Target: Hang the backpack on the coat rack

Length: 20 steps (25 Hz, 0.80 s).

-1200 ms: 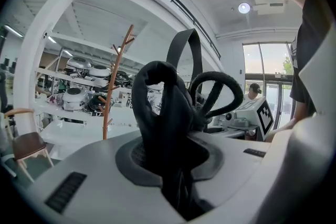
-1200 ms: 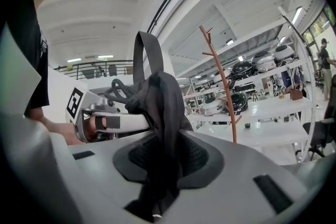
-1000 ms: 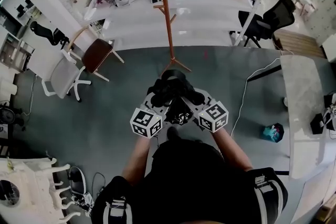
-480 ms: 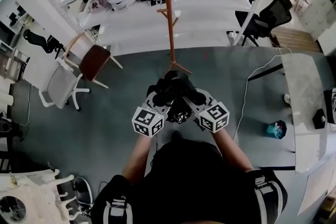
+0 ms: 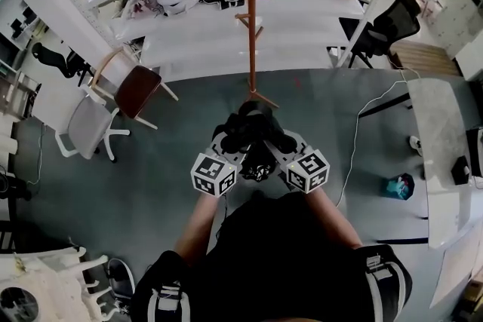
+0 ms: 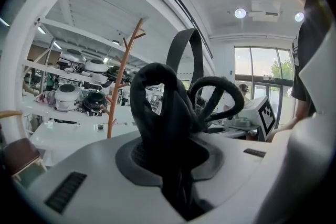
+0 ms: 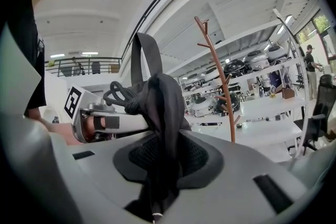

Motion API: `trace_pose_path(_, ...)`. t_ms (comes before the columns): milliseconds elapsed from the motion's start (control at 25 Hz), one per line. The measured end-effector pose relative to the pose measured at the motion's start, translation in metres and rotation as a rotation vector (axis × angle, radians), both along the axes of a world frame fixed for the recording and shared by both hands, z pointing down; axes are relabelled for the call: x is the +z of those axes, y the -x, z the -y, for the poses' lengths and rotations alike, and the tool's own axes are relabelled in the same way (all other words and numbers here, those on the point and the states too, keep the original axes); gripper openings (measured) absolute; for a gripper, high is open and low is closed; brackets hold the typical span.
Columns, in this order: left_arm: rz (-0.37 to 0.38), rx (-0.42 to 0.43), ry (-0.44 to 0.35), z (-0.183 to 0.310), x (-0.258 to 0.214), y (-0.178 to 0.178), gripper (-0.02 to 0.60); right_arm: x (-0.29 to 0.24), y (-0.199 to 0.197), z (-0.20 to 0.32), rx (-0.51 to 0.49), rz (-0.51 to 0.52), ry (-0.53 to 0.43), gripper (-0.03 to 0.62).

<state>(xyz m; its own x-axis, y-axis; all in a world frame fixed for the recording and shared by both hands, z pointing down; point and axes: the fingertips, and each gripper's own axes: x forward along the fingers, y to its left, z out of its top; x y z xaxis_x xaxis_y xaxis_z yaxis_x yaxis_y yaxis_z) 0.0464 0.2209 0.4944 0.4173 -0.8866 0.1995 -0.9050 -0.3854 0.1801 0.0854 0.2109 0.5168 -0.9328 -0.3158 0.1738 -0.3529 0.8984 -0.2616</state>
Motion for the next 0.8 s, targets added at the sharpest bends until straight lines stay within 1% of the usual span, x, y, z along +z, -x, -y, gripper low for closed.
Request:
trace_pose_path(400, 0.008, -0.034, 0.02, 0.0, -0.001, 0.028, 0.092, -0.001, 0.029, 0.002, -0.028, 0.002, 0.018, 0.11)
trace_pose_path(640, 0.008, -0.064, 0.023, 0.0, 0.001, 0.036, 0.092, 0.002, 0.037, 0.003, -0.037, -0.015, 0.012, 0.109)
trace_pose_path(800, -0.002, -0.067, 0.027, 0.008, 0.001, 0.037, 0.091, 0.002, 0.037, 0.01, -0.043, -0.029, 0.008, 0.109)
